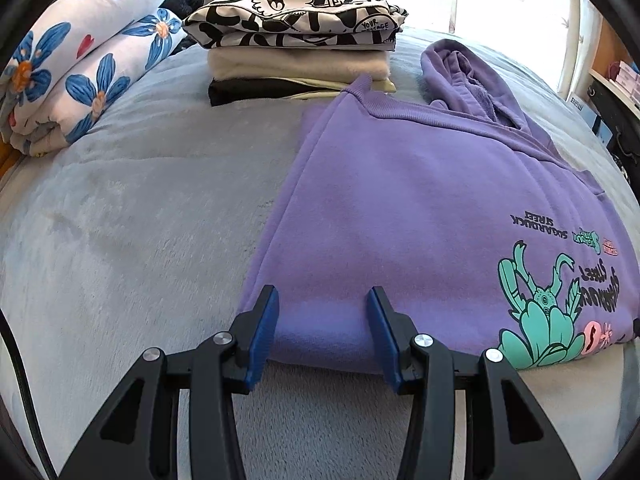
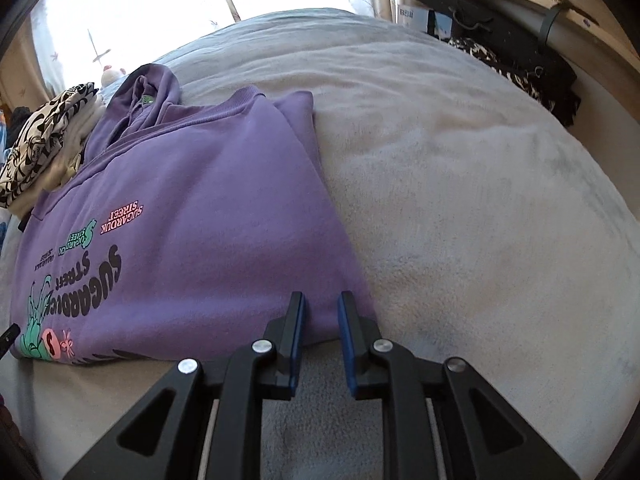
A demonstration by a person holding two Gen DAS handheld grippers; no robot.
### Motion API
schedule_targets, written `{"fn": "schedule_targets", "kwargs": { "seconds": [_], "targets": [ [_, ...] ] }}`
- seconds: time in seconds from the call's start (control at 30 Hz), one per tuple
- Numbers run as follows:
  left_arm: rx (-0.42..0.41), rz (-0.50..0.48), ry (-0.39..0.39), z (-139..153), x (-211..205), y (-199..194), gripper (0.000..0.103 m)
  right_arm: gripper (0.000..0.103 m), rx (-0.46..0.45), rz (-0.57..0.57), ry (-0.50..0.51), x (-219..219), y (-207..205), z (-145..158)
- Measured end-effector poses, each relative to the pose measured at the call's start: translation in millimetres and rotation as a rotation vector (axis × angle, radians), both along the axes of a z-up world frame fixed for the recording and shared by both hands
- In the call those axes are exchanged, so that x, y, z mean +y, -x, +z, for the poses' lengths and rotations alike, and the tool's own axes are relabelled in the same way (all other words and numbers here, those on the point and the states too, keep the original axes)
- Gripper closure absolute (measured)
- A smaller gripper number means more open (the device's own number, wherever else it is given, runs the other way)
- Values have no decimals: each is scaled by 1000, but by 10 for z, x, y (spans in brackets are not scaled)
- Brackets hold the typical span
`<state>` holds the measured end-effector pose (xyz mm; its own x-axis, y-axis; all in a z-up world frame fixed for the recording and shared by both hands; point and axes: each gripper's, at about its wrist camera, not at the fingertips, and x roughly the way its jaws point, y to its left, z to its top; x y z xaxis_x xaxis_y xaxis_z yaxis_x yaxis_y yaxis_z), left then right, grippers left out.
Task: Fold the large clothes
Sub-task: 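Open both tools and withdraw from the folded hoodie, then move both tools to the purple hood and grasp it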
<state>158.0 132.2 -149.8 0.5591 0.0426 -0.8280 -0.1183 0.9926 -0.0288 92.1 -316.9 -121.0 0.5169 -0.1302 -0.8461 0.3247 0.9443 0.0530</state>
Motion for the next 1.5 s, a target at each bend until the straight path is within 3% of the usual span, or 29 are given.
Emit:
{"fn": "schedule_targets", "kwargs": {
  "seconds": [0.4,0.57,0.73,0.97,1.13,1.2,1.27,1.33,1.5],
  "targets": [
    [32,-19,38,157,-10,103,57,85,59,-7,-19,23,-29,-6],
    [3,-56,39,400,-40,105,57,85,136,-2,5,69,-136,74],
    [-21,-142,22,746,-143,-57,56,85,152,49,-45,151,-265,291],
    [-60,-265,-27,1362,-371,-497,35,85,73,163,-24,334,-629,970],
    [-69,-332,-7,1770,-560,-937,35,85,-1,236,12,434,-1021,1500],
    [-72,-356,-5,1884,-659,-1137,30,80,-33,253,-4,441,-1224,1707],
    [-76,-373,-18,1949,-757,-1373,27,61,-72,259,-10,458,-1471,1896],
    [-75,-385,-35,1987,-860,-1654,27,52,-94,260,-10,453,-1690,1987],
    [-39,-375,-28,1903,-1077,-2398,27,52,-93,273,-63,474,-2377,1971]
  ]
}}
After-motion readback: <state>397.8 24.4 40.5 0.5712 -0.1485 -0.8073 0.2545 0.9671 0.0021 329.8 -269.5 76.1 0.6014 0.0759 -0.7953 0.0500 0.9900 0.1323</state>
